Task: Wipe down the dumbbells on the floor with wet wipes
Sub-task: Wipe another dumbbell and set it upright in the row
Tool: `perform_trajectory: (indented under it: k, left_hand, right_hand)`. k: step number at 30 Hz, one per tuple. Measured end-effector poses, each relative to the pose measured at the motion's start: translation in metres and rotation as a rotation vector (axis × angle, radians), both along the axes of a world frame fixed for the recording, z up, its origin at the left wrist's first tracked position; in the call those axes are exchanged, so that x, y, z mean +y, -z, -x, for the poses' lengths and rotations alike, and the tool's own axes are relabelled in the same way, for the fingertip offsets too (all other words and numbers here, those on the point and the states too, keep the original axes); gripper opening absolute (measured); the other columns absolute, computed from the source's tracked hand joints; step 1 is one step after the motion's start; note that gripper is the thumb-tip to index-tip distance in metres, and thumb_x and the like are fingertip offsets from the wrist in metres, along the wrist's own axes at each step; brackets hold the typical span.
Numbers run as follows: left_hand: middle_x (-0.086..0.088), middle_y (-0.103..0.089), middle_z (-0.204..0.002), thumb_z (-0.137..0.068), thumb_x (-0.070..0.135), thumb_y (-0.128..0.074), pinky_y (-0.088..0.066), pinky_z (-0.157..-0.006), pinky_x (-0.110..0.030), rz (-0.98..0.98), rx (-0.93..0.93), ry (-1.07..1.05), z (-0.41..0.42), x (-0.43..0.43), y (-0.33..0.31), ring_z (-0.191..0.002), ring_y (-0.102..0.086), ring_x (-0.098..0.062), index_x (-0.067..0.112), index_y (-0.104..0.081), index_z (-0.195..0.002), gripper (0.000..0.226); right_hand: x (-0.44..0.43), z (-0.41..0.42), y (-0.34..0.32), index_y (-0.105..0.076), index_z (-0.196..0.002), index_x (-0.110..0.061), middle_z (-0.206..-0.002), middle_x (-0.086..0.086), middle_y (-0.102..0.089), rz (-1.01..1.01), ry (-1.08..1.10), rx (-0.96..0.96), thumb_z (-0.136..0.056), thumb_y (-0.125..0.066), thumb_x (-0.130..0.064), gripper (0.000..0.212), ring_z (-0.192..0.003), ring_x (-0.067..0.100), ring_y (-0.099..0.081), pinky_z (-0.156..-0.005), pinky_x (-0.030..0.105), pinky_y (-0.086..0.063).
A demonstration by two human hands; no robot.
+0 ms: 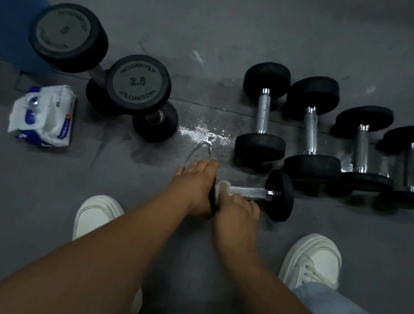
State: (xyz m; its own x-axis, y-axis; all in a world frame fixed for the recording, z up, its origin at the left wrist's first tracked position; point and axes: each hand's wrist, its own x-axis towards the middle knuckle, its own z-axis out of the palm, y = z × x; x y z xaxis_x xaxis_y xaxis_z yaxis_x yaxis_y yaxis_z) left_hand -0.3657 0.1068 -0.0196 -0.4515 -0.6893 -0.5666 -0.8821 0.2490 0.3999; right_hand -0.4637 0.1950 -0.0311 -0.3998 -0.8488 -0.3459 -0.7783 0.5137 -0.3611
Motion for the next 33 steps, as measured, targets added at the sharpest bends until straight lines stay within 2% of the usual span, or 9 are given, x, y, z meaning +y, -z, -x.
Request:
perform_trajectory:
  k: [2,3,6,9,14,18,27,29,33]
  left_hand:
    - [0.003,-0.016,-0.16,-0.064,0.038,-0.081,-0.012,-0.121,-0.047,0.0,-0.01,0.011,-0.001,0.0,-0.001,-0.15,-0.01,-0.018,0.025,-0.012,-0.153,0.113]
    - [0.003,-0.017,-0.16,-0.064,0.037,-0.081,-0.013,-0.121,-0.047,-0.01,-0.02,0.015,-0.001,-0.001,-0.002,-0.15,-0.011,-0.018,0.025,-0.012,-0.153,0.114]
    - [0.003,-0.019,-0.159,-0.062,0.037,-0.082,-0.016,-0.12,-0.048,0.004,-0.035,0.027,0.001,-0.002,-0.002,-0.149,-0.014,-0.017,0.024,-0.013,-0.153,0.115]
    - [0.003,-0.019,-0.159,-0.061,0.036,-0.082,-0.016,-0.12,-0.048,0.014,-0.036,0.011,0.001,0.0,-0.001,-0.149,-0.015,-0.018,0.026,-0.014,-0.152,0.114]
    - [0.004,-0.018,-0.16,-0.063,0.037,-0.082,-0.014,-0.121,-0.049,-0.003,-0.028,0.003,0.0,0.0,-0.001,-0.15,-0.013,-0.018,0.027,-0.014,-0.152,0.112]
    - [0.004,-0.018,-0.16,-0.06,0.034,-0.085,-0.014,-0.121,-0.048,-0.021,-0.035,0.017,0.0,-0.001,-0.004,-0.15,-0.013,-0.017,0.026,-0.014,-0.153,0.117]
    - [0.005,-0.02,-0.158,-0.058,0.035,-0.085,-0.015,-0.12,-0.048,-0.015,-0.035,0.009,0.001,-0.002,-0.003,-0.149,-0.014,-0.016,0.026,-0.016,-0.152,0.118]
    - [0.005,-0.019,-0.159,-0.058,0.036,-0.085,-0.015,-0.12,-0.048,-0.015,-0.026,0.005,0.0,-0.001,-0.001,-0.149,-0.014,-0.016,0.026,-0.015,-0.152,0.118]
    - [0.003,-0.018,-0.159,-0.06,0.045,-0.085,-0.016,-0.12,-0.048,-0.001,-0.032,0.029,0.0,-0.004,0.001,-0.149,-0.014,-0.017,0.025,-0.013,-0.153,0.119]
  right_hand:
    - [0.018,-0.003,-0.004,-0.066,-0.115,-0.025,-0.09,0.001,-0.061,0.052,-0.187,0.241,-0.078,-0.066,-0.02,0.038,-0.085,0.025,-0.056,-0.073,0.038,-0.041]
    - [0.024,-0.003,-0.005,-0.068,-0.109,-0.025,-0.089,0.002,-0.059,0.046,-0.206,0.257,-0.075,-0.069,-0.02,0.034,-0.083,0.025,-0.054,-0.069,0.037,-0.04]
    - [0.006,0.011,0.003,-0.065,-0.118,-0.028,-0.117,0.01,-0.058,0.057,-0.312,0.35,-0.076,-0.068,-0.026,0.041,-0.106,0.031,-0.054,-0.082,0.042,-0.04]
    - [-0.013,0.023,0.007,-0.061,-0.125,-0.029,-0.142,0.015,-0.048,0.043,-0.368,0.354,-0.083,-0.056,-0.031,0.042,-0.127,0.036,-0.047,-0.099,0.05,-0.035]
    - [0.002,0.017,0.008,-0.056,-0.131,-0.031,-0.148,0.015,-0.041,0.02,-0.361,0.331,-0.079,-0.068,-0.029,0.054,-0.134,0.035,-0.04,-0.102,0.054,-0.034]
    - [-0.025,0.018,0.004,-0.034,-0.144,-0.039,-0.16,0.007,-0.012,-0.138,-0.331,0.196,-0.098,-0.04,-0.037,0.046,-0.146,0.029,-0.012,-0.113,0.05,-0.012]
    - [-0.025,0.018,0.005,-0.04,-0.141,-0.026,-0.147,-0.008,-0.04,-0.108,-0.422,0.124,-0.09,-0.05,-0.029,0.052,-0.146,0.022,-0.017,-0.111,0.053,-0.012]
    - [-0.017,0.017,0.001,-0.049,-0.135,-0.024,-0.14,-0.008,-0.05,-0.041,-0.398,0.069,-0.088,-0.049,-0.023,0.047,-0.143,0.021,-0.027,-0.11,0.053,-0.017]
    - [0.037,-0.004,-0.005,-0.068,-0.107,-0.021,-0.1,-0.002,-0.068,0.18,-0.045,-0.2,-0.083,-0.042,-0.017,0.035,-0.107,0.022,-0.058,-0.085,0.037,-0.043]
